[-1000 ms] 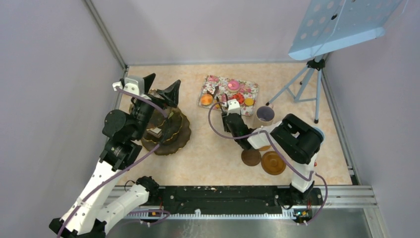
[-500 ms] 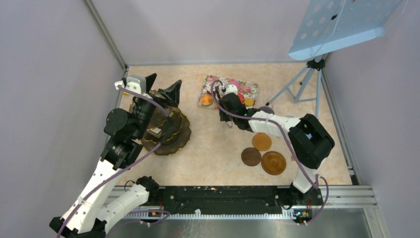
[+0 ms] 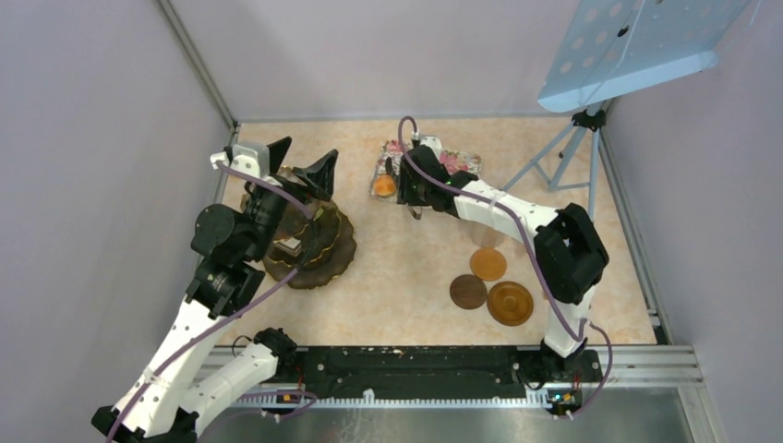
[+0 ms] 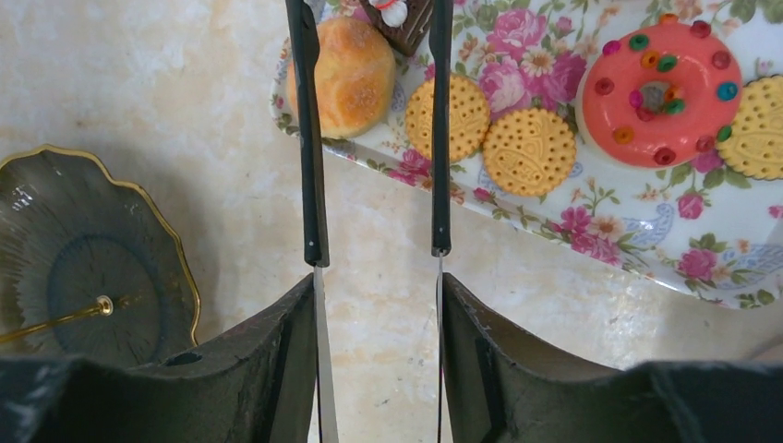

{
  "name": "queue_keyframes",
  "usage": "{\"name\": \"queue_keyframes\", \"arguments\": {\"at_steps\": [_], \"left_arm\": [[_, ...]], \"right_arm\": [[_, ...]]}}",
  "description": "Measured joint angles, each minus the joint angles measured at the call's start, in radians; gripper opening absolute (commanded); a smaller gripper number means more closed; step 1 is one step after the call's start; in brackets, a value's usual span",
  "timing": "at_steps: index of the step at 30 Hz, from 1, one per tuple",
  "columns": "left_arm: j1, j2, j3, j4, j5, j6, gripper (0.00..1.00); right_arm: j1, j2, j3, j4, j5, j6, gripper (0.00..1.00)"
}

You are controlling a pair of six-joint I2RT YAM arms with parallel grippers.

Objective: Serve the afternoon tea

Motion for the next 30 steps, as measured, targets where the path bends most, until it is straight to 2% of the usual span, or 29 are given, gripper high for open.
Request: {"name": "queue_keyframes", "arguments": {"at_steps": [10,15,30], "left_arm": [[0.0,-0.039,0.0,0.001,0.016,-0.016,0.99],[0.0,-0.037,0.0,0.006,0.018,-0.021,0.99],[0.0,-0.032,0.0,0.007,0.017,-0.021,0.99]], "right_arm": [[0.0,0.069,0.076,-0.097,0.018,0.092,0.48],[-0.001,0.129,0.172,-0.112,0.021,0.099,0.5],[-0.001,0.236,0.241,-0.178,0.048,0.089,0.51]]}}
